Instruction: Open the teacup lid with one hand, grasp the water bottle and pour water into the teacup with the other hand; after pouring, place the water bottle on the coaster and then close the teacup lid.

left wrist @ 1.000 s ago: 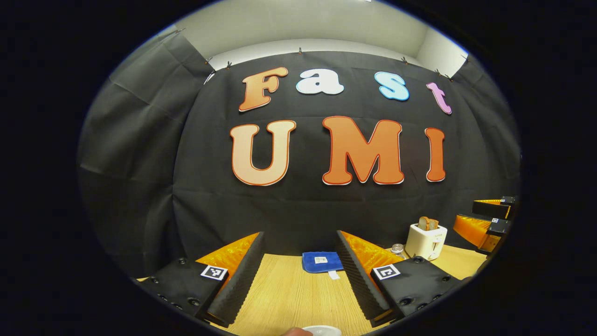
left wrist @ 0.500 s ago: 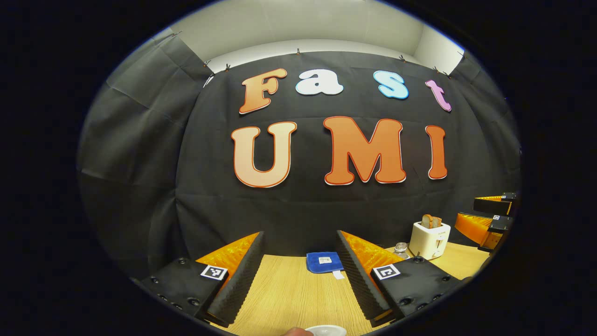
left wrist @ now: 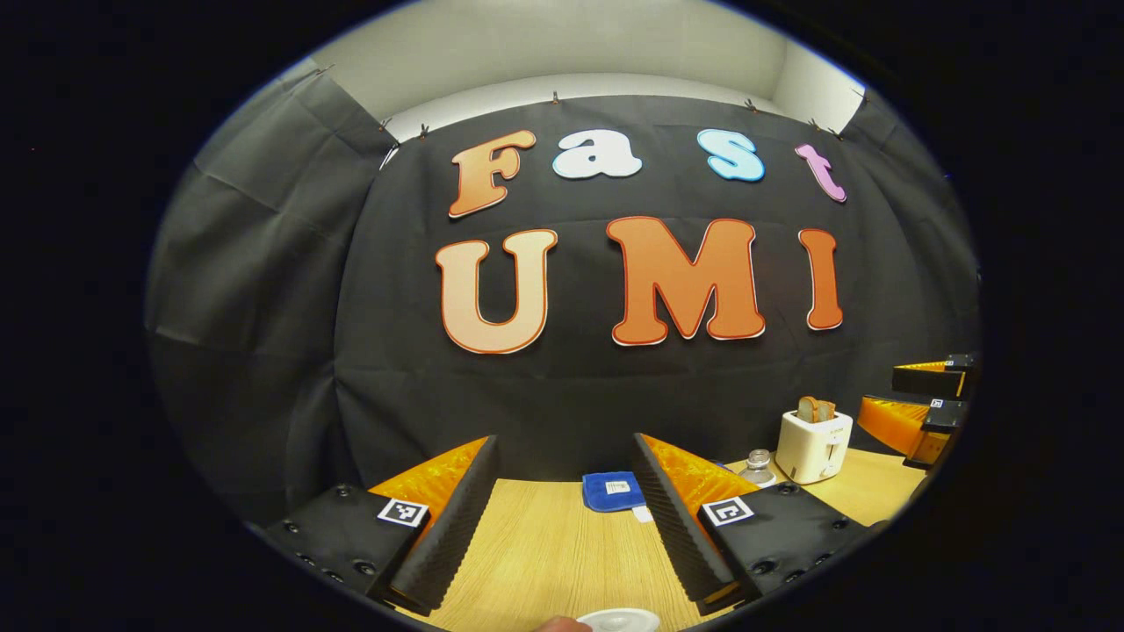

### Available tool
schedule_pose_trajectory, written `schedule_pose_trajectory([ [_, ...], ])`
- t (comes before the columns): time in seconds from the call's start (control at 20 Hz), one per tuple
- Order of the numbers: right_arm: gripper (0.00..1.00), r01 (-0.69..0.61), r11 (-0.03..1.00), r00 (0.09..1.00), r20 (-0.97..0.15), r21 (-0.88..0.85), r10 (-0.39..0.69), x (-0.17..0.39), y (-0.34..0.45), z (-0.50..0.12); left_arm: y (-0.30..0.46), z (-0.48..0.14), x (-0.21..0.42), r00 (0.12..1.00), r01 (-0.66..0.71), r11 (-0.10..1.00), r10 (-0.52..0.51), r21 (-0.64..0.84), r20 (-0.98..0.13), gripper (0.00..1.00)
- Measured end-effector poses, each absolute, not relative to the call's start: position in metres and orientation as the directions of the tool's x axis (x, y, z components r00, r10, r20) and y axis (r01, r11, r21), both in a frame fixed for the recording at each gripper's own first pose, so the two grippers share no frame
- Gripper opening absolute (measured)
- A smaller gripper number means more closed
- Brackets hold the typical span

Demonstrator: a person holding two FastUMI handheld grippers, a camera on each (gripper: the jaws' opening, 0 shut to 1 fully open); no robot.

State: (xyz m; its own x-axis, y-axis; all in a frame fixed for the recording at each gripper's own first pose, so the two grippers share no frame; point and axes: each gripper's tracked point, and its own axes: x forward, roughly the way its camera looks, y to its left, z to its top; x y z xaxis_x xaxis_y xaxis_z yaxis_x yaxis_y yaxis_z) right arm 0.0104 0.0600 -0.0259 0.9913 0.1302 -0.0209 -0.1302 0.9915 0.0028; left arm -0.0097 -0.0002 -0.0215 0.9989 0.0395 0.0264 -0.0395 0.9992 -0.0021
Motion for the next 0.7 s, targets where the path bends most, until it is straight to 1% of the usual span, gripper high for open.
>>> schedule_pose_trajectory([
  [0.05,0.99,-0.128,0.992,0.992,-0.016,-0.006,0.128,0.0110,0.0595,-0.0262,-0.0010,-0.0221,-0.0092,0.999,-0.038,0.999,0.038,0.000,0.028,0.95],
  [0.1,0.96,-0.134,0.991,0.991,-0.017,-0.007,0.134,0.0104,0.0628,-0.0272,-0.0014,-0.0225,-0.0090,0.999,-0.039,0.999,0.039,0.005,0.028,0.95],
  [0.15,0.99,-0.143,0.990,0.989,-0.021,-0.005,0.143,0.0081,0.0662,-0.0287,-0.0024,-0.0232,-0.0089,0.999,-0.039,0.999,0.038,0.009,0.029,0.95],
  [0.25,0.99,-0.148,0.989,0.989,-0.022,-0.007,0.148,0.0087,0.0662,-0.0286,-0.0052,-0.0235,-0.0084,0.999,-0.035,0.999,0.034,0.016,0.029,0.95],
  [0.3,0.99,-0.150,0.989,0.989,-0.022,-0.005,0.149,0.0086,0.0665,-0.0285,-0.0059,-0.0224,-0.0086,0.999,-0.033,0.999,0.033,0.015,0.032,0.98],
  [0.4,0.99,-0.156,0.988,0.987,-0.027,0.003,0.156,0.0076,0.0677,-0.0293,-0.0069,-0.0211,-0.0094,0.999,-0.030,0.999,0.030,0.014,0.036,0.97],
  [0.45,0.99,-0.155,0.988,0.988,-0.030,0.006,0.155,0.0079,0.0663,-0.0305,-0.0063,-0.0204,-0.0097,0.999,-0.032,0.999,0.031,0.015,0.037,0.95],
  [0.5,0.98,-0.154,0.988,0.988,-0.032,0.007,0.154,0.0082,0.0653,-0.0307,-0.0058,-0.0204,-0.0096,0.999,-0.035,0.999,0.034,0.015,0.038,0.97],
  [0.55,0.99,-0.153,0.988,0.988,-0.033,0.007,0.153,0.0086,0.0654,-0.0313,-0.0058,-0.0195,-0.0100,0.999,-0.036,0.999,0.035,0.015,0.039,0.97],
  [0.6,0.99,-0.155,0.988,0.987,-0.035,0.008,0.155,0.0080,0.0651,-0.0313,-0.0056,-0.0196,-0.0115,0.998,-0.038,0.999,0.037,0.015,0.040,0.95],
  [0.65,0.99,-0.158,0.987,0.987,-0.035,0.010,0.158,0.0080,0.0654,-0.0318,-0.0055,-0.0195,-0.0110,0.998,-0.038,0.999,0.038,0.016,0.042,0.95],
  [0.7,0.99,-0.162,0.987,0.986,-0.038,0.012,0.162,0.0088,0.0665,-0.0333,-0.0055,-0.0194,-0.0114,0.998,-0.041,0.999,0.040,0.016,0.042,0.97],
])
